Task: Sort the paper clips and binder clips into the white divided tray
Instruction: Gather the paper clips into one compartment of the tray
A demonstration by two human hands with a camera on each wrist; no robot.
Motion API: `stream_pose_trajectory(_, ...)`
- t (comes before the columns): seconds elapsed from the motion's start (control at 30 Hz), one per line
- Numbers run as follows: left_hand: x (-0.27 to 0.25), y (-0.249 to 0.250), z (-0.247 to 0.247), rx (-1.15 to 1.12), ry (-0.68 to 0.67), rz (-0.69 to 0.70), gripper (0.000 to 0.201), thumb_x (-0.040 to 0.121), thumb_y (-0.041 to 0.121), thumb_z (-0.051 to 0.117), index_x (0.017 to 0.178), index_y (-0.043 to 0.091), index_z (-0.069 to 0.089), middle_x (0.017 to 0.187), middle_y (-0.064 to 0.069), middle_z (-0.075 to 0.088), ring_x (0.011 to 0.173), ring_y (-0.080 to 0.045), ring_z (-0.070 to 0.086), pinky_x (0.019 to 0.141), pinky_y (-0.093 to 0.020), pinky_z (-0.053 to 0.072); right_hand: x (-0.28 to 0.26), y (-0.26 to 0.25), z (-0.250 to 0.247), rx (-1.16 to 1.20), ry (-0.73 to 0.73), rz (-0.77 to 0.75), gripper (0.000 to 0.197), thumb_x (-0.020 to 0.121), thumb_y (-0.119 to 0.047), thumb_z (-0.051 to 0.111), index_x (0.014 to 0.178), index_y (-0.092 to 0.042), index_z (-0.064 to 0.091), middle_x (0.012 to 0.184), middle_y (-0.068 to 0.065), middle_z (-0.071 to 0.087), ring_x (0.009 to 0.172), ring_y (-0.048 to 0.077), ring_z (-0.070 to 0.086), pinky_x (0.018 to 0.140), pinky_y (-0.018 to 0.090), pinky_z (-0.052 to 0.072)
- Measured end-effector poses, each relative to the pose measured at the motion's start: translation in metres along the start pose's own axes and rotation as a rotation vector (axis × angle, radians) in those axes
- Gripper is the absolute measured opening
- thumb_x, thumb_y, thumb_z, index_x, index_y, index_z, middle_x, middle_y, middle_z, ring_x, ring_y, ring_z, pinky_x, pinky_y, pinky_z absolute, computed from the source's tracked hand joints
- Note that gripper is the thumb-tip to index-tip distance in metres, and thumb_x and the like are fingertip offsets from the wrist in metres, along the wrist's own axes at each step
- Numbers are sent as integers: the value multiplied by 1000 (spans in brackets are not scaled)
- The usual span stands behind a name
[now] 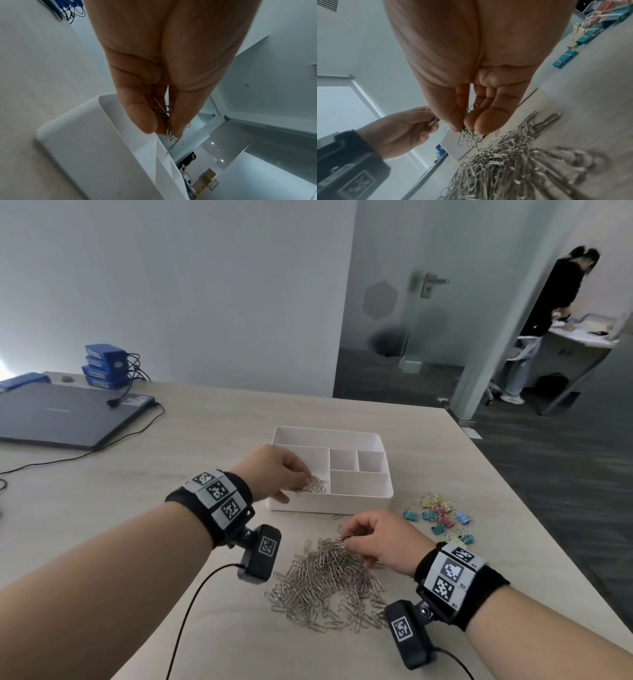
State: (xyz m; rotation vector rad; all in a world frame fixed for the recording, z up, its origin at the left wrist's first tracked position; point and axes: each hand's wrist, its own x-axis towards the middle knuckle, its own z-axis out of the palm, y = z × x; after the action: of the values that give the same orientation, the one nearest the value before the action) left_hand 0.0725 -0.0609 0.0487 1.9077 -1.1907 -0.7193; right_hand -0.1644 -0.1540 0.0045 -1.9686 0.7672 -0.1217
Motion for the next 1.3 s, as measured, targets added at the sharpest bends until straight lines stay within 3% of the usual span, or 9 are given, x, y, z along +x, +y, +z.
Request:
stream_pose_trajectory(0.2,34,13,-8,116,60,-49,3,84,15,75,85,18,76,83,-3,76,77,-25,76,64,-35,64,2,3,-2,58,-3,10,7,88,-16,74,94,-19,73,75,10,66,60,19,62,68,39,59)
stream_pose_trajectory(0.3,48,15,-5,179,51,-72,1,85,14,74,85,15,75,83,-9,76,81,-27,76,67,-38,64,3,0,-3,69,2,-13,9,88,-12,74,97,-16,72,74,7,65,60,18,61,61,31,58)
stream_pose_trajectory(0.5,51,5,1,233,83,-53,14,87,20,73,101,22,74,95,3,75,60,-11,72,58,-24,59,11,-14,-7,120,17,-50,8,89,-7,72,97,-7,73,68,2,64,56,13,59,57,26,55)
stream_pose_trajectory(0.6,39,-3,-4,104,167,-31,10,88,19,70,96,22,75,93,1,76,75,-20,74,69,-34,63,21,-26,-7,137,39,-83,7,89,-5,71,96,-6,73,68,1,65,59,12,61,58,26,56)
stream_pose_trajectory(0.73,6,-16,-10,-178,198,-48,8,90,16,68,95,16,75,92,-12,76,77,-20,70,58,-28,59,43,-49,-5,165,75,-117,6,89,-3,70,95,-4,72,67,3,62,56,12,59,56,27,56)
stream_pose_trajectory(0.97,-34,-52,-9,-257,179,-144,10,92,18,66,98,15,74,85,2,74,73,-8,68,55,-26,54,106,-77,9,34,186,-119,8,86,-7,71,81,-12,70,62,7,61,57,20,58,68,41,59)
stream_pose_trajectory(1.07,-44,-63,-6,-280,177,-192,9,92,20,66,95,17,74,83,3,74,71,-8,67,53,-26,53,122,-87,25,-103,205,-95,10,86,-13,71,78,-18,71,63,3,64,57,20,60,68,39,61)
stream_pose_trajectory(1.2,-53,-70,0,-277,149,-215,7,91,20,67,92,18,74,85,2,75,73,-9,67,53,-26,51,124,-89,33,-388,132,-135,17,85,-22,72,102,-23,76,96,-1,75,84,16,69,83,32,57)
stream_pose_trajectory(1.3,-56,-74,4,-270,115,-218,7,90,19,67,92,19,74,91,0,77,75,-9,67,52,-25,50,111,-85,23,-391,125,-151,27,86,-28,71,114,-26,73,109,-5,73,92,10,66,89,30,54)
